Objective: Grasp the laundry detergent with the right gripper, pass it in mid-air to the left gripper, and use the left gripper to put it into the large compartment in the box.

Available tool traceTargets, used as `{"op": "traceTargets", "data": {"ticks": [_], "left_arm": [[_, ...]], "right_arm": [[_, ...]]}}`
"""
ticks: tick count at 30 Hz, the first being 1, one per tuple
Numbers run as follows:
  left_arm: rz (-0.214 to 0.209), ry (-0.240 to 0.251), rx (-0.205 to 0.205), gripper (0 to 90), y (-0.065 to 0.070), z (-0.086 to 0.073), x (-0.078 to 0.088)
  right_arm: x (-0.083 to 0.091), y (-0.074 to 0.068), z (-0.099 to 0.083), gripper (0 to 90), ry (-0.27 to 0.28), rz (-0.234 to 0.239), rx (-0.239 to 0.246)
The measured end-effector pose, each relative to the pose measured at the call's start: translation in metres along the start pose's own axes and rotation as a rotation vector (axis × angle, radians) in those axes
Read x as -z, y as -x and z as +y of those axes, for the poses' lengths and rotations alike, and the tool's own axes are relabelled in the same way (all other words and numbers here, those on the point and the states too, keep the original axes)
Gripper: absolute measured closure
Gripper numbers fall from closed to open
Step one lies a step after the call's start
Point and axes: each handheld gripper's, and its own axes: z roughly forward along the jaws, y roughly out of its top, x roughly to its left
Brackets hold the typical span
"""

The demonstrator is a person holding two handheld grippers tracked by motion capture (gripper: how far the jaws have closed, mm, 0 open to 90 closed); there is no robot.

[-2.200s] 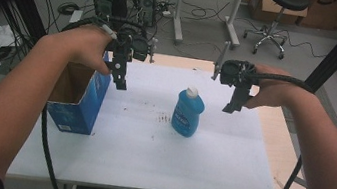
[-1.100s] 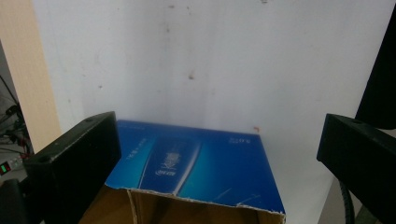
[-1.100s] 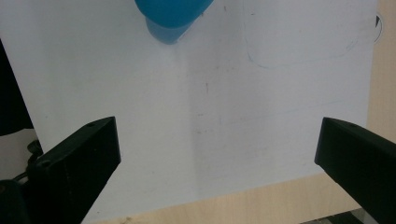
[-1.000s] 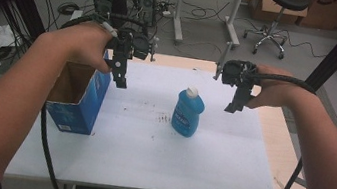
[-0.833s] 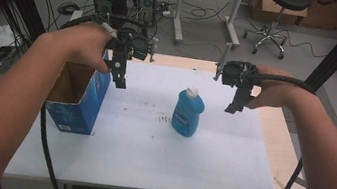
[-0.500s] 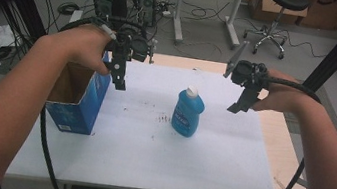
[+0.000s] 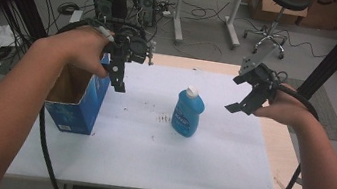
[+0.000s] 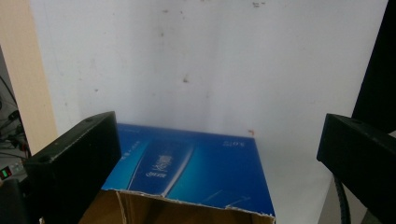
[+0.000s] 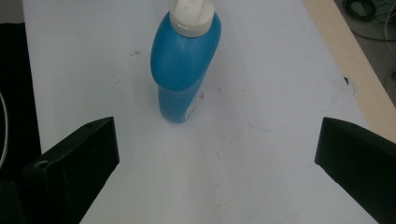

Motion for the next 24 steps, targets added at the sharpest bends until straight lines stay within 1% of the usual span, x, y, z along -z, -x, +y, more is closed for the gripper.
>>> {"op": "traceTargets", "data": {"ticks": [1,4,6,7,8,10,11,12,14,15,18,21,22,24], "left_arm": [[0.000,0.001,-0.001,0.1,0.000,0.000,0.000],[0.002,0.005,-0.004,0.1,0.002,0.000,0.000],[0.002,0.007,-0.009,0.1,0.003,0.000,-0.001],[0.002,0.007,-0.009,0.1,0.003,0.000,-0.001],[0.002,0.006,-0.013,0.1,0.003,0.000,-0.001],[0.003,0.012,-0.013,0.1,0.004,-0.001,-0.001],[0.003,0.012,-0.013,0.1,0.004,-0.001,-0.001],[0.004,0.011,-0.016,0.1,0.005,-0.002,-0.001],[0.004,0.013,-0.016,0.1,0.005,-0.002,-0.001],[0.004,0.015,-0.019,0.1,0.006,-0.002,-0.001],[0.005,0.022,-0.020,0.1,0.007,-0.003,-0.002],[0.007,0.023,-0.022,0.1,0.008,-0.003,-0.001],[0.009,0.024,-0.024,0.1,0.009,-0.004,-0.001],[0.010,0.022,-0.027,0.1,0.010,-0.004,0.000]], "right_arm": [[-0.001,0.000,-0.002,0.0,0.013,-0.004,-0.001],[-0.004,-0.001,-0.012,0.0,0.072,-0.005,-0.031],[-0.007,-0.002,-0.019,0.0,0.099,-0.006,-0.049],[-0.007,-0.002,-0.019,0.0,0.099,-0.006,-0.049],[-0.009,-0.002,-0.026,0.0,0.130,-0.008,-0.065],[-0.010,-0.004,-0.032,0.0,0.156,-0.017,-0.079],[-0.010,-0.004,-0.032,0.0,0.156,-0.017,-0.079],[-0.012,-0.007,-0.037,0.0,0.179,-0.016,-0.088],[-0.013,-0.008,-0.039,0.0,0.187,-0.019,-0.089],[-0.015,-0.010,-0.043,0.0,0.203,-0.023,-0.099],[-0.021,-0.015,-0.048,0.0,0.236,-0.030,-0.111],[-0.026,-0.018,-0.051,0.0,0.248,-0.041,-0.114],[-0.032,-0.021,-0.053,0.0,0.262,-0.042,-0.121],[-0.038,-0.024,-0.056,0.0,0.272,-0.040,-0.127]]}}
